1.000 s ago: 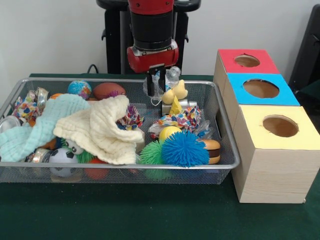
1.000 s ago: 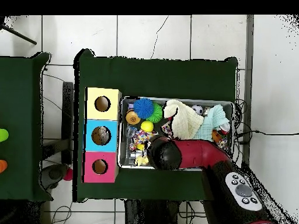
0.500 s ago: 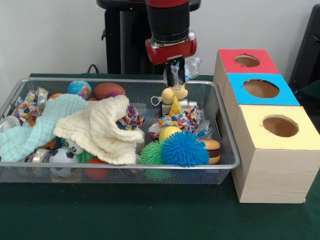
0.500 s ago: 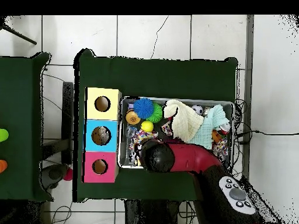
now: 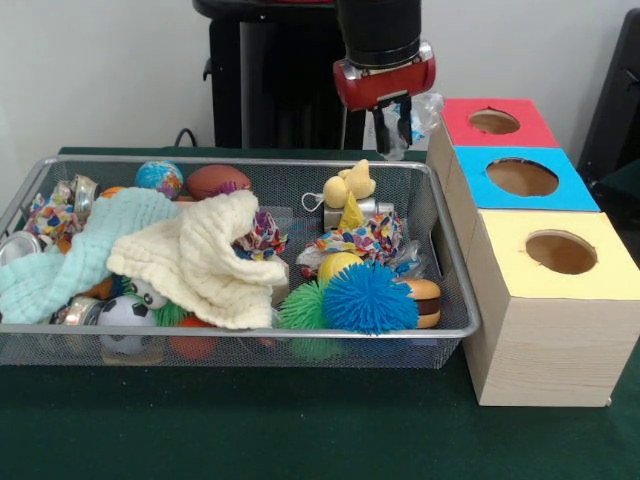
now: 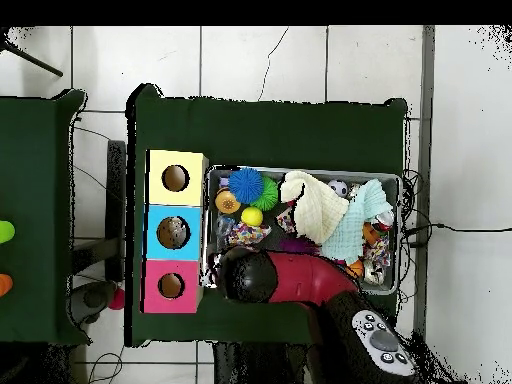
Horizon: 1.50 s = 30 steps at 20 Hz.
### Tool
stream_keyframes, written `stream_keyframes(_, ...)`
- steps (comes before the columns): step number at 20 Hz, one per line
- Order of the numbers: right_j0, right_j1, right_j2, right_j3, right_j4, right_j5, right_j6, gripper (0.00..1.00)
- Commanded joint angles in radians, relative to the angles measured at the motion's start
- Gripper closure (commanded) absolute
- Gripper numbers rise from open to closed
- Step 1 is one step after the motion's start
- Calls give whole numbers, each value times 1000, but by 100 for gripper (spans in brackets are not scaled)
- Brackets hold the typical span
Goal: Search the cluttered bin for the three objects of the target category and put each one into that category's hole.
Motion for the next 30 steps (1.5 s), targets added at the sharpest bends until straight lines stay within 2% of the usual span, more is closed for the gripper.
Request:
stream_keyframes(1, 47, -35, -18, 97, 135, -30, 323, 100)
stream_keyframes(6, 80, -42, -26, 138, 190, -90, 340, 100)
stream_keyframes(12, 85, -24, -21, 180, 242, -158, 336, 100)
stream_keyframes(20, 140, 29, -94, 166, 220, -248, 315, 100)
stream_keyframes(25, 145, 55, -76, 177, 231, -320, 331, 100)
stream_keyframes(30, 151, 27, -71, 205, 256, -321, 345, 100)
